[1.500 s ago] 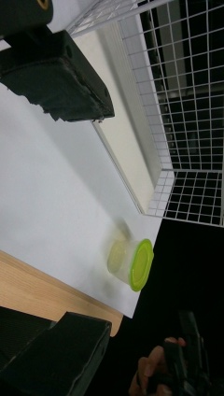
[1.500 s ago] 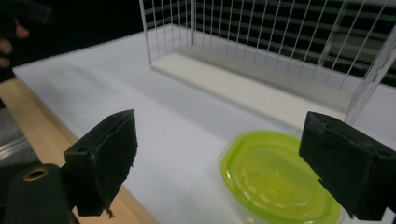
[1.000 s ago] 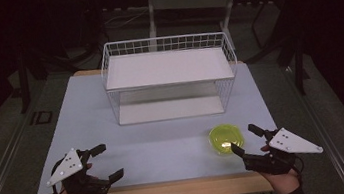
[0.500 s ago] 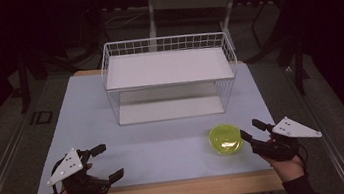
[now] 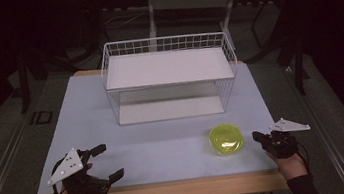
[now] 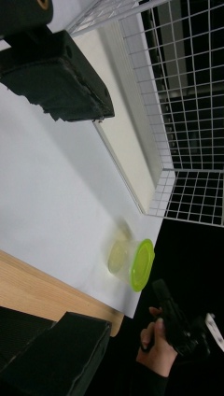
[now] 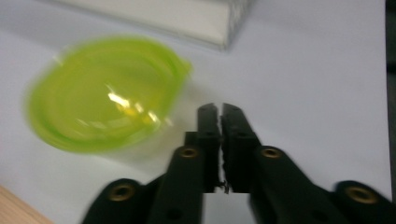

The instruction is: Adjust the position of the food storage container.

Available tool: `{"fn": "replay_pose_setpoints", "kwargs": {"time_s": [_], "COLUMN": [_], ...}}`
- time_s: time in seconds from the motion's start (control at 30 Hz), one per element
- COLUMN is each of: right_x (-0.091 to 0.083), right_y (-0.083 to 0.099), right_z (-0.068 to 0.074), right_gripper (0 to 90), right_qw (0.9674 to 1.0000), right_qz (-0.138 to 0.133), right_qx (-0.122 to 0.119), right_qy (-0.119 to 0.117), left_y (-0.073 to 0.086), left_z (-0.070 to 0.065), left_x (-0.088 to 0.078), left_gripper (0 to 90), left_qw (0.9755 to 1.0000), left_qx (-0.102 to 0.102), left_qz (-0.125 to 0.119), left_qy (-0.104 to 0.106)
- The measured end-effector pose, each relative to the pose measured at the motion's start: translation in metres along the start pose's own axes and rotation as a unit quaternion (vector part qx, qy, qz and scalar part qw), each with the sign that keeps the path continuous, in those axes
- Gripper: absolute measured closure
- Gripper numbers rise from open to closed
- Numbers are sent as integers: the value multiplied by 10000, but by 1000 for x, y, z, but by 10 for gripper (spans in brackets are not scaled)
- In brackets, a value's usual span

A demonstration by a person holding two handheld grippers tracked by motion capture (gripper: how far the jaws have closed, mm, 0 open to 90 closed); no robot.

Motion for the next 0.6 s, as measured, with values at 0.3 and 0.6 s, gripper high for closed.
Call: {"fn": "replay_pose_setpoints", "kwargs": {"time_s": [0.3,0.6], "right_x": [21,44], "right_y": [9,10], "right_z": [10,21], "right_gripper": [900,900], "right_qw": [9989,9962], "right_qz": [431,756], "right_qx": [-88,-86], "right_qy": [-162,-416], "left_y": [0,0], "left_z": [0,0], "left_x": [1,1], "left_gripper": [25,25], "left_qw": [10000,10000], "left_qx": [9,13], "left_qz": [14,24], "left_qy": [-2,11]}}
Point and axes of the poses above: each handheld gripper's, and its own axes: x roughly forward along the jaws, y roughly out of its underside, z roughly to its left, the point moved 3 cm from there along x, roughly forward along the jaws, and after that the axes turned 10 degrees about y, right-handed, at the moved point
